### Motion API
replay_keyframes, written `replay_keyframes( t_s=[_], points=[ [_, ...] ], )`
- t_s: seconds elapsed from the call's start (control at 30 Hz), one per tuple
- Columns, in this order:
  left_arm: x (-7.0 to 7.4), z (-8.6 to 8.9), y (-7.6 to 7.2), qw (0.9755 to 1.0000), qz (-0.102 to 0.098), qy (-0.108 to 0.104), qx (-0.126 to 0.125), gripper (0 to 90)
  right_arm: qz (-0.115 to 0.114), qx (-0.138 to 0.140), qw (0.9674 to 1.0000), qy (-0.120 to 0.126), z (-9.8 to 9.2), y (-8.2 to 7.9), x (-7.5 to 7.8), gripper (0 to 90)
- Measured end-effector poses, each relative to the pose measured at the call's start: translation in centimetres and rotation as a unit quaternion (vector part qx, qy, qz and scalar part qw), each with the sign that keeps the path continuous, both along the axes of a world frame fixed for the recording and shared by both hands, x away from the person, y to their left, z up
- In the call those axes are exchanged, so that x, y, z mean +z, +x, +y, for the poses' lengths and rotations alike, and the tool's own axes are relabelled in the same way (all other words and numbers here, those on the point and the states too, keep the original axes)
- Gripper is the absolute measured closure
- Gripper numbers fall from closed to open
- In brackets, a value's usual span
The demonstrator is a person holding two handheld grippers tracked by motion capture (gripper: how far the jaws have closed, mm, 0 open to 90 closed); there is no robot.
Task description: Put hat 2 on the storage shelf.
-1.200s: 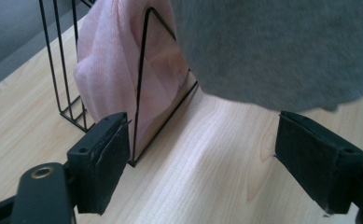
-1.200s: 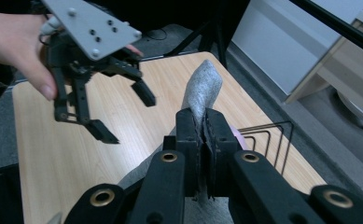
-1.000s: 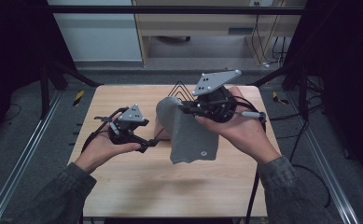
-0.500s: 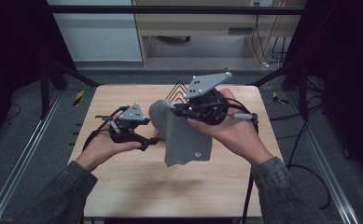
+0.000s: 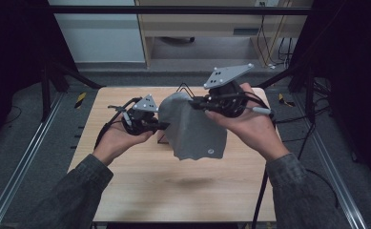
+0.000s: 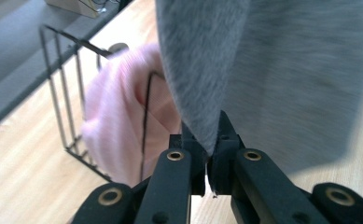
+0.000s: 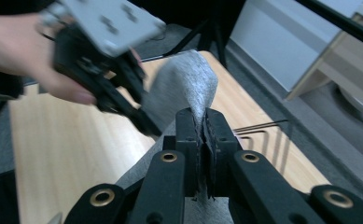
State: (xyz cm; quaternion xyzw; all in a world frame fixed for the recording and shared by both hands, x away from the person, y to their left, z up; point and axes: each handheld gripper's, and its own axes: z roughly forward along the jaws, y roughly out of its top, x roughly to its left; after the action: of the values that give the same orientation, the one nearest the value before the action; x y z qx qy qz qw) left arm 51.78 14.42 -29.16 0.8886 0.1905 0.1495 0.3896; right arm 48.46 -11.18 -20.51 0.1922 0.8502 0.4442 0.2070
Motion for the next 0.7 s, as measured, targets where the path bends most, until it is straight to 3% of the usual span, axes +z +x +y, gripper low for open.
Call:
replay_keyframes(
  t_s=[0.1,0.37,0.5,0.6,0.7],
  points=[
    [2.2,0.2,0.2,0.9998,-0.015,0.008,0.011,87.0,-0.004,-0.016,0.9999,0.002,-0.8,1.1,1.0,86.0],
    [8.0,0.6,1.9,0.9974,-0.054,-0.008,0.047,87.0,-0.03,-0.052,0.9981,0.015,-1.7,4.4,4.2,86.0],
    [9.3,0.8,3.0,0.9946,-0.069,-0.035,0.069,87.2,-0.042,-0.065,0.9969,0.016,-1.5,6.4,5.1,86.0],
    [9.4,0.9,3.6,0.9921,-0.074,-0.06,0.082,87.2,-0.046,-0.069,0.9963,0.021,-1.5,7.7,5.4,86.0],
    [9.1,0.7,4.5,0.9912,-0.077,-0.064,0.087,87.3,-0.05,-0.074,0.9958,0.021,-1.5,8.8,5.6,86.0]
  ],
)
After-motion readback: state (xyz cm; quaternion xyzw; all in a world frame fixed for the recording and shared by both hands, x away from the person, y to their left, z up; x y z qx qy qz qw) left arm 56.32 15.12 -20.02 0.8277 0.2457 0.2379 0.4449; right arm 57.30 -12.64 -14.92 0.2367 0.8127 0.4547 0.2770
